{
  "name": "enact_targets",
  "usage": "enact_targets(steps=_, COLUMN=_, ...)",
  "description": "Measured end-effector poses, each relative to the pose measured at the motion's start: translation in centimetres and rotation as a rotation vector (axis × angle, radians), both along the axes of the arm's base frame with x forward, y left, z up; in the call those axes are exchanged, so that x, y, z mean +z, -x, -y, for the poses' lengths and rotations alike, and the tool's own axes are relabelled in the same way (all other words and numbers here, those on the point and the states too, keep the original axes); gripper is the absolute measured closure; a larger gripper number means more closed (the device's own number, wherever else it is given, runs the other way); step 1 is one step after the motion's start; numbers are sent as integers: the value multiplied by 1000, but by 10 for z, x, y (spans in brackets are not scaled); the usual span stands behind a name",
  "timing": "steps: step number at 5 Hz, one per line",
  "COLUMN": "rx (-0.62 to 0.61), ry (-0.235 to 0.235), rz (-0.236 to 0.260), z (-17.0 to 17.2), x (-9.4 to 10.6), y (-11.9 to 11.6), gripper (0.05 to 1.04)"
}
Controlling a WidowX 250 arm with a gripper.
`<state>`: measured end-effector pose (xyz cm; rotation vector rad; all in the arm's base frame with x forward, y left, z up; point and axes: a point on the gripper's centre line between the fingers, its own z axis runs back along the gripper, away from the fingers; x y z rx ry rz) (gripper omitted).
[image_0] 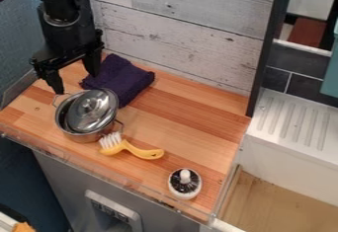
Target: Move the purple towel to the right side of the table
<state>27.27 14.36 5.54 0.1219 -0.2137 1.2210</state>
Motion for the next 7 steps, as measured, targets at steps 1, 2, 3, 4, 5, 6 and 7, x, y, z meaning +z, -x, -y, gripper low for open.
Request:
enact_targets(steps=1, rx=0, ry=14, rz=-31, z=2, x=-10, y=2, gripper=83)
enact_targets(steps=2, rx=-3, ry=15, rz=-35, z=-4, x=-11, y=-10, gripper=83)
enact_targets(steps=3, rx=-8, ry=17, rz=-31, z=-10, x=-11, y=-24, gripper=83)
enact_targets(steps=4, rx=-11, ry=29, rz=2, z=-15, x=-13, y=-46, gripper=83)
enact_targets(steps=5, rx=-7, ry=-3, rz=-28, z=-33, x=-23, y=-69, gripper=83)
enact_targets(steps=6, rx=-49, ry=-8, rz=-48, z=-40, x=-39, y=-92, gripper=83)
enact_targets(steps=7, rx=-74, ry=37, rz=-20, z=-37, x=-55, y=-107, gripper=83)
